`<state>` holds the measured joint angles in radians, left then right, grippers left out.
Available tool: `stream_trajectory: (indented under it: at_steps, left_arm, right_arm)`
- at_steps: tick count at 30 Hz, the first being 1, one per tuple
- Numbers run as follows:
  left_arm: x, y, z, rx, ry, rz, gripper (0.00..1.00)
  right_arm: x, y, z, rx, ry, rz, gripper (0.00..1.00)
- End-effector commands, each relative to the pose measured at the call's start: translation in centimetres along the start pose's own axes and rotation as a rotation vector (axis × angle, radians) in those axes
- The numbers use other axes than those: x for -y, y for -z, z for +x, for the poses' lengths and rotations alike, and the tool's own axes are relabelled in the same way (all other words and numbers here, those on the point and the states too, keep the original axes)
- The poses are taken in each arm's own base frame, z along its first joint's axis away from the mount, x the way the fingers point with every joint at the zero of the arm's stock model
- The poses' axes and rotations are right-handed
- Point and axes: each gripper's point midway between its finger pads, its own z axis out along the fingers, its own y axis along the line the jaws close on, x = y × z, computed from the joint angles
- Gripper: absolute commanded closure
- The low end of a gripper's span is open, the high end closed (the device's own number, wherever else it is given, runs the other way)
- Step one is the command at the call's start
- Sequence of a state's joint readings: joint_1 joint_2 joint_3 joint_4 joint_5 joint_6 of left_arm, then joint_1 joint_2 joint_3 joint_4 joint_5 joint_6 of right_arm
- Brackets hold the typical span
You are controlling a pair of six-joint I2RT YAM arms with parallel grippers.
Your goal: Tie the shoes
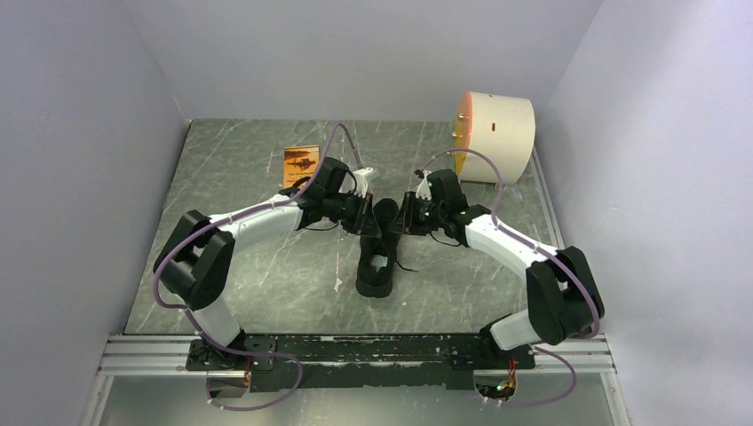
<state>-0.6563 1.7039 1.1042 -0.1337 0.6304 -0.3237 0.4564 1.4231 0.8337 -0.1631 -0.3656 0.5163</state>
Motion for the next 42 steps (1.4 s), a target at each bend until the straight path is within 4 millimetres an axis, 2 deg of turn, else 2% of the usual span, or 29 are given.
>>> stream_trajectory:
  at_steps: [1,7,18,20,22,26,29,36,42]
  left_arm:
    - [0.5,0.1,-0.8,0.008,-0.037,0.001,0.95]
    - [0.6,0.0,-0.7,0.006,-0.04,0.006,0.95]
    - [0.8,0.1,-0.7,-0.002,-0.046,0.019,0.95]
    - [0.7,0.0,-0.4,-0.013,-0.044,0.018,0.95]
    - [0.4,-0.1,-0.1,-0.026,-0.037,0.01,0.95]
    - [-0.1,-0.3,-0.1,-0.036,-0.013,-0.01,0.94]
    - [-0.1,-0.4,-0.2,-0.032,-0.003,-0.005,0.92]
    - [-0.3,-0.7,-0.1,-0.049,0.001,-0.001,0.91]
    - [-0.2,-1.5,-0.7,-0.045,-0.001,0.032,0.92]
  right_arm:
    - [-1.2,-0.1,-0.2,-0.036,0.027,-0.088,0.7]
    - [-2.1,-0.3,0.9,-0.059,0.037,-0.173,0.7]
    - [-1.2,-0.6,2.5,-0.085,0.017,-0.162,0.7]
    - [-1.0,-0.6,2.2,-0.077,0.013,-0.147,0.82]
    - [-1.0,-0.4,1.5,-0.051,0.012,-0.126,0.99]
    - [-1.7,1.1,-0.8,0.046,0.059,-0.104,1.0]
    - [-2.6,2.3,-1.5,0.1,0.089,-0.133,1.0]
    - [-3.4,3.0,0.0,0.091,0.113,-0.216,1.0]
    - [-5.5,3.3,0.2,0.081,0.144,-0.338,1.0]
